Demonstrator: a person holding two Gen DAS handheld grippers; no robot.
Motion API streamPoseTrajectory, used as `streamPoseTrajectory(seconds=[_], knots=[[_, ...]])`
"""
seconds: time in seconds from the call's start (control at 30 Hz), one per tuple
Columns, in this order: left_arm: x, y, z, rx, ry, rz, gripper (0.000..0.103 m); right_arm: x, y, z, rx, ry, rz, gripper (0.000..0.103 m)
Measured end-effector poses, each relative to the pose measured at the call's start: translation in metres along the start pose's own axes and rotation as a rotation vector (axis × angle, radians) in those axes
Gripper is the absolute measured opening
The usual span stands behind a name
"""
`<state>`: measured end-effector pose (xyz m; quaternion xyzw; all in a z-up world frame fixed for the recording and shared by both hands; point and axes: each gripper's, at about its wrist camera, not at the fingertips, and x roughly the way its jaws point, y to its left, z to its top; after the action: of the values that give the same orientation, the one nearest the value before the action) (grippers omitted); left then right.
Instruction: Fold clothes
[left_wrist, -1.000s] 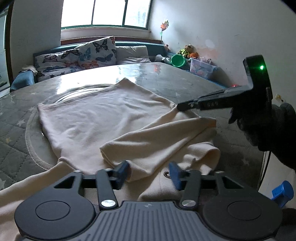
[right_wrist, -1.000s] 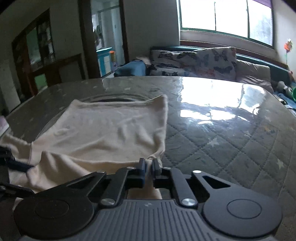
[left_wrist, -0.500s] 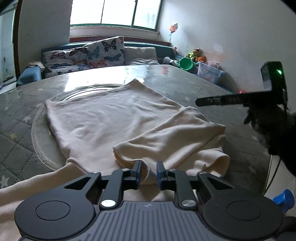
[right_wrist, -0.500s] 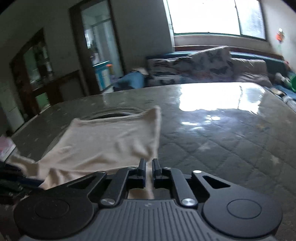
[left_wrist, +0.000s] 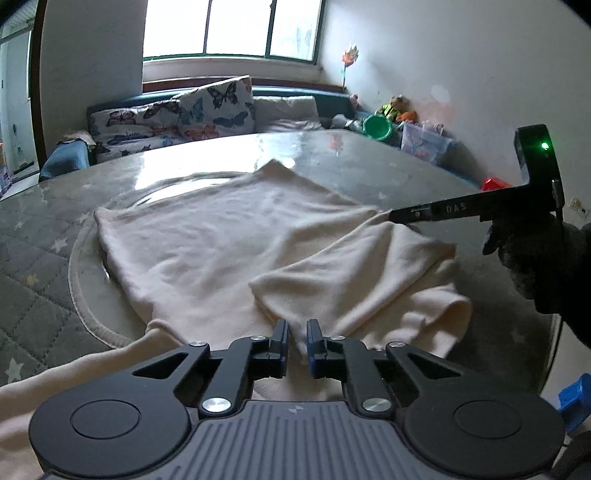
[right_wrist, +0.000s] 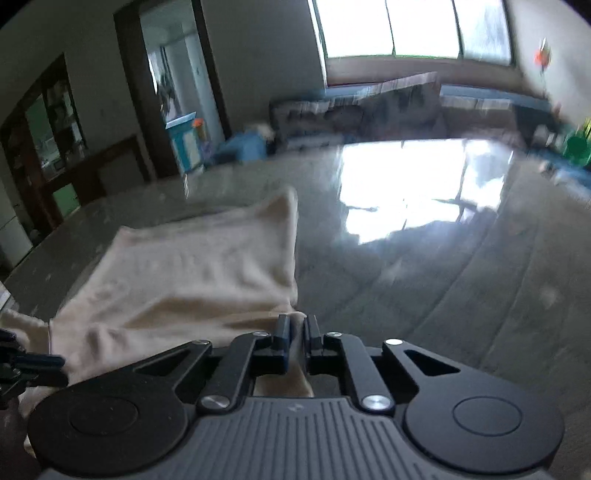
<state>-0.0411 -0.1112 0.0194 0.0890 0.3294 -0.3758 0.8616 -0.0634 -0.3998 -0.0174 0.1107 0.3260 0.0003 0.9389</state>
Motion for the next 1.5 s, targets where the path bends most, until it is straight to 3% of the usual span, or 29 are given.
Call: streamPoseTrajectory(seconds=[0.13,0.27,0.37,0.47,0.6,0.7,0.87,1.07,1.23,1.4,1.5], knots=[[-0.009,0.002,0.005,0.016,-0.016,0.042,0.012,-0.016,0.001,0.001,-0.011,-0.042,0.010,0.020],[-0.018,0.003,0.017,-0.011,-0.061,0.000,0.012,-0.039,0.009,0.003,-0.044,-0.092,0.032,0.020],[-0.009,-0.008,0.025,0.004,-0.076,-0.044,0.012,-0.042,0.026,-0.010,-0.097,-0.064,0.090,0.020],[0.012,-0.018,0.028,0.007,-0.049,-0.076,0.013,-0.033,0.031,-0.031,-0.135,-0.009,0.076,0.020],[0.033,-0.012,0.023,-0.017,0.002,-0.058,0.015,-0.044,0.019,-0.044,-0.118,-0.022,0.055,0.022],[0.031,-0.006,0.022,-0.040,-0.010,-0.070,0.016,-0.051,0.013,-0.041,-0.103,-0.014,0.007,0.022],[0.028,-0.014,0.019,-0.014,-0.022,-0.048,0.016,-0.045,0.009,-0.021,-0.044,-0.073,0.050,0.022],[0.026,-0.010,0.016,0.013,-0.020,-0.012,0.020,-0.015,0.005,-0.018,-0.028,-0.022,0.062,0.025],[0.016,-0.005,0.015,-0.002,-0.041,0.010,0.021,-0.029,0.026,-0.017,-0.117,-0.059,0.025,0.028],[0.010,0.000,0.009,-0.033,-0.029,0.018,0.023,-0.022,0.065,-0.021,-0.207,-0.049,0.104,0.042],[-0.007,0.006,0.002,-0.044,-0.034,0.046,0.024,-0.007,0.083,-0.032,-0.295,-0.003,0.099,0.051]])
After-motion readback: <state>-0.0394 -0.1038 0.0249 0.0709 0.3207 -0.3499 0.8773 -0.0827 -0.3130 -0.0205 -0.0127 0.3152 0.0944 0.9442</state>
